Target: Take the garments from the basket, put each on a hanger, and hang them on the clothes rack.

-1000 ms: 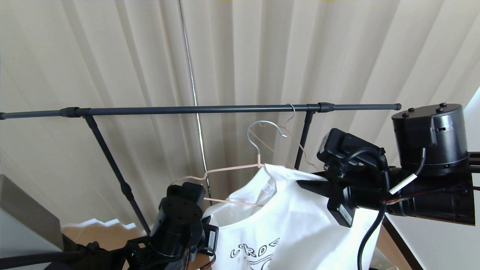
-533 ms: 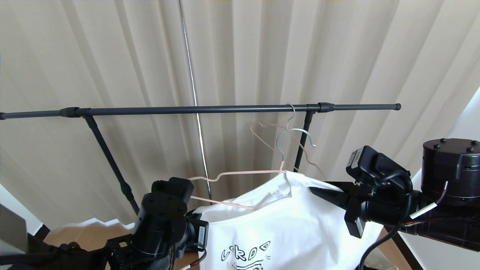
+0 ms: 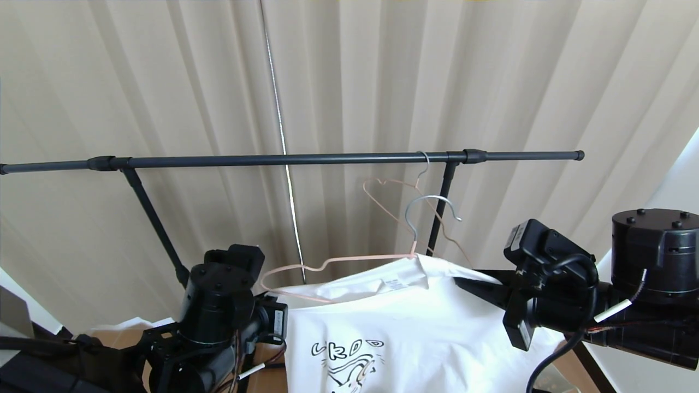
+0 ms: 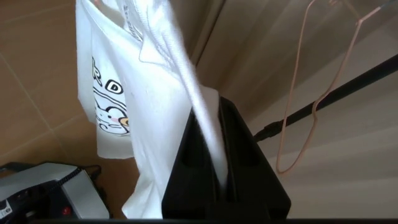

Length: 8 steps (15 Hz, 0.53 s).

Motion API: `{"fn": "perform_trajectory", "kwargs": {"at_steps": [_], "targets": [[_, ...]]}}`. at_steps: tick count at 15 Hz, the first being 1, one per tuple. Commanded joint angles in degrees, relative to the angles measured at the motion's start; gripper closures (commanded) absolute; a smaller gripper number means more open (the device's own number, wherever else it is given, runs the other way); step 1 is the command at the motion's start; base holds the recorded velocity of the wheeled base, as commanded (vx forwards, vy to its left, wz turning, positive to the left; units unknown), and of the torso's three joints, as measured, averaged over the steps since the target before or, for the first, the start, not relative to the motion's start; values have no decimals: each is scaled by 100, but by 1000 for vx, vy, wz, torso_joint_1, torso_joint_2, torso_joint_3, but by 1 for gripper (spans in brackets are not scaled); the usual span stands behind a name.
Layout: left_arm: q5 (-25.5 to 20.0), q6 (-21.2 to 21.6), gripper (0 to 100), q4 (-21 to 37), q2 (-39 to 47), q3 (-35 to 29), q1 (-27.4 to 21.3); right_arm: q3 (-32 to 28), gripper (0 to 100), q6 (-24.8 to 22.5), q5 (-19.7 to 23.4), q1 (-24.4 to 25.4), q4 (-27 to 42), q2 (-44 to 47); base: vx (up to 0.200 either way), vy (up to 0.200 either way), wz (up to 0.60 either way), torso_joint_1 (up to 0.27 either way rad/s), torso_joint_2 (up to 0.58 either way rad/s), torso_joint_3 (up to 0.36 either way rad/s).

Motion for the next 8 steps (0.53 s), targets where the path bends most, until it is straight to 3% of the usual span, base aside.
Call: {"fn": "perform_trajectory", "kwargs": {"at_steps": [1,4,8], "targets": [[5,53,100,2,-53,-26,174,29,100,-14,-16,-76,-17,-1,0,0,0,0,0,0],[-3,97,100,2,-132,-35,280,55,100,-76,-25,-216,-17,-19,0,0,0,0,0,0],[-21,343,100,2,-334,-61,455,196,100,-603,-25,-348,-25,-19,0,0,0,0,0,0]]}}
